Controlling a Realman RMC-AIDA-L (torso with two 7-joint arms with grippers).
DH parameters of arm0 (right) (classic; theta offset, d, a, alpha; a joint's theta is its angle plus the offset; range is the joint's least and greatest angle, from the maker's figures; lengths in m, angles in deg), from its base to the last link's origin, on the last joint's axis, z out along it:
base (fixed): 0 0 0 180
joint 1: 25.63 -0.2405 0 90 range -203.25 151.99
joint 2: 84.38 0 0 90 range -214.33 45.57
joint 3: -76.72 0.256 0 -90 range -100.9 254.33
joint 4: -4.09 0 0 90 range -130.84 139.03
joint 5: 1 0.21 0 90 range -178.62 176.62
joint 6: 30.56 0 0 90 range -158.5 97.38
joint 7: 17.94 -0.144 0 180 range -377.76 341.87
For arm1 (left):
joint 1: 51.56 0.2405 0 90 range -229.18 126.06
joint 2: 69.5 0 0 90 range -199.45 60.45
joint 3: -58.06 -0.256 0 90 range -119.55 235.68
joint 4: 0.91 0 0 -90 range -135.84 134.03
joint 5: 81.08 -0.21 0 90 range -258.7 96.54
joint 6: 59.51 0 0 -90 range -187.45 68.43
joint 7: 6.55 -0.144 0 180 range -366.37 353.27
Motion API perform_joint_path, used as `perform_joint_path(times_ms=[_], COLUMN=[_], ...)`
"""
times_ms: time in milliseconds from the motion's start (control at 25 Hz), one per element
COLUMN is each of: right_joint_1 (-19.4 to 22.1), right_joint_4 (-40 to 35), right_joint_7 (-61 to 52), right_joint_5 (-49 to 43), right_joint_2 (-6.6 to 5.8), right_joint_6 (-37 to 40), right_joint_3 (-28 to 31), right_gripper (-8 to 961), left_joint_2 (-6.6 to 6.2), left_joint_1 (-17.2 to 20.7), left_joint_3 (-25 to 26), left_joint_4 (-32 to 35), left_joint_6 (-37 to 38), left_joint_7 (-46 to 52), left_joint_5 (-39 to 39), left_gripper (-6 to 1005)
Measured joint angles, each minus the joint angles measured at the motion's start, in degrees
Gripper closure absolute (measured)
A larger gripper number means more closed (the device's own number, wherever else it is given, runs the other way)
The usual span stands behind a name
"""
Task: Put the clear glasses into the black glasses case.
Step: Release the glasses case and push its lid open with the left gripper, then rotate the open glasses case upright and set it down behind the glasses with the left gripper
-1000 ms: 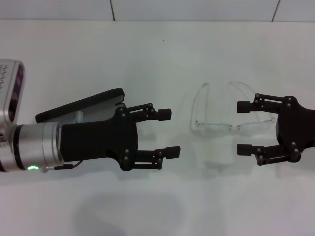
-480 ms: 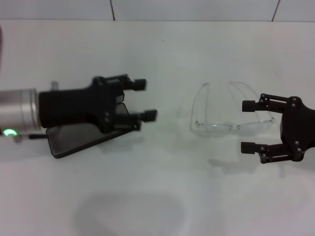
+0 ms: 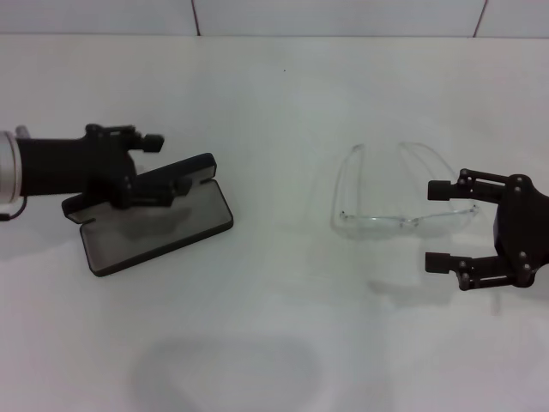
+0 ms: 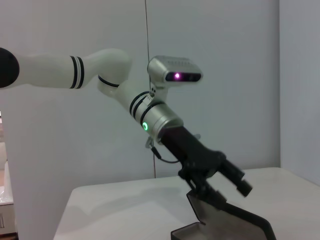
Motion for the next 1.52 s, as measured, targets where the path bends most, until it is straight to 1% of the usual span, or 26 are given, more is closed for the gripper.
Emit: perform_joint_path(times_ms=[160, 280, 680, 760, 960, 1000, 1080, 1120, 1200, 1360, 1520], right_joint_1=[0.0, 0.0, 0.2, 0.2, 0.4, 0.4, 0.4, 0.6, 0.7, 1.4, 1.8], right_joint_4=[0.0, 0.0, 0.0, 0.0, 0.0, 0.0, 0.0, 0.0, 0.0, 0.2, 1.5], right_joint_7=[0.0, -0.1, -0.1, 0.0, 0.2, 0.2, 0.2, 0.6, 1.1, 3.1, 5.1], right_joint_5=[0.0, 0.0, 0.0, 0.0, -1.2, -1.8, -2.0, -2.3, -2.3, -2.6, -2.7], right_joint_2=[0.23, 0.41, 1.04, 1.08, 1.25, 1.35, 1.39, 1.62, 2.02, 2.76, 3.02], right_joint_6=[-0.1, -0.2, 0.0, 0.1, 1.1, 2.0, 2.4, 3.2, 3.5, 3.6, 3.8], right_joint_3=[0.0, 0.0, -0.3, -0.5, -1.4, -3.0, -3.7, -5.2, -6.0, -7.0, -8.0], right_gripper=[81, 82, 82, 82, 82, 82, 82, 82, 82, 83, 83], left_joint_2=[0.88, 1.27, 1.14, 1.13, 1.2, 1.23, 1.31, 1.34, 1.38, 1.45, 1.53], left_joint_1=[0.2, 0.3, 0.1, -0.1, -0.3, -0.3, -0.4, -0.5, -1.0, -3.7, -6.7], left_joint_3=[0.0, 0.1, 0.0, 0.1, 0.0, 0.0, 0.0, -0.1, -0.3, -1.5, -5.6], left_joint_4=[0.4, 0.5, 0.4, 0.3, 0.6, 0.6, 0.7, 0.7, 0.7, -0.4, -3.4], left_joint_6=[-2.1, -3.2, -4.5, -4.9, -5.2, -5.2, -5.3, -5.3, -5.3, -5.7, -9.4], left_joint_7=[1.1, 1.4, 1.2, 1.1, 0.3, 0.0, -1.6, -2.7, -4.3, -6.7, -10.0], left_joint_5=[-5.2, -6.9, -8.0, -8.6, -8.8, -8.6, -7.5, -6.8, -5.5, -4.1, -3.9], left_gripper=[270, 277, 301, 576, 684, 706, 722, 730, 746, 778, 791])
